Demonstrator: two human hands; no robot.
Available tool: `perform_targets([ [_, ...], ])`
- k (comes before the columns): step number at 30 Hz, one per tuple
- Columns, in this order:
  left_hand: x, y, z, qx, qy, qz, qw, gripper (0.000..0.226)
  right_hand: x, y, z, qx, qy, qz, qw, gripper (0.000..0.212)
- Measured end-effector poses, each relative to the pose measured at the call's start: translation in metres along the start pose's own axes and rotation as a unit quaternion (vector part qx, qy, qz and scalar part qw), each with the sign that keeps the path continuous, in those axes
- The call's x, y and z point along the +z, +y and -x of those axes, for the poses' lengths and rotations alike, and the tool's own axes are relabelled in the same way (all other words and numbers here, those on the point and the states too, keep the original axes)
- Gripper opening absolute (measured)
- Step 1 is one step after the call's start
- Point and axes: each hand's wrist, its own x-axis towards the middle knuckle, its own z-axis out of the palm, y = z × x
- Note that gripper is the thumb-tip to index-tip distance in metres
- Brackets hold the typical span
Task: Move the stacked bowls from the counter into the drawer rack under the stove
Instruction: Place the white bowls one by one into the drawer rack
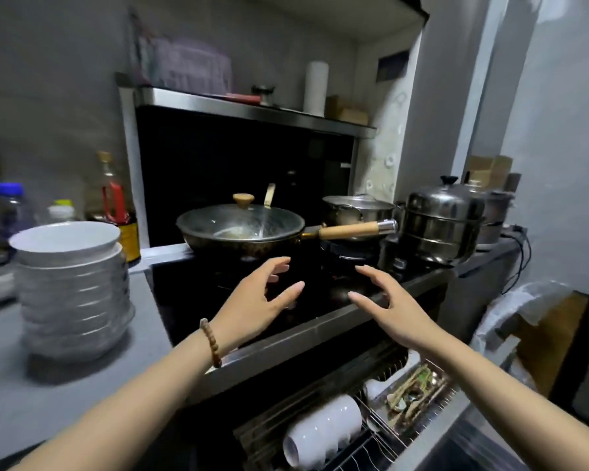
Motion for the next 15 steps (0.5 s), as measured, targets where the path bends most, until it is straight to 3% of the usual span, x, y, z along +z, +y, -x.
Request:
perform_targets([
  [6,-0.103,0.024,0.005,0.035,0.073,-0.098,0.992,0.072,0.024,-0.088,-0.038,-0.081,-0.023,-0.042,0.996,0.059],
  [15,-0.224,0.004,0.033,-0.002,0.163,-0.226,0.961,0.065,0.088,-0.197,-0.081,-0.176,-0.077,-0.064,0.979,0.064],
])
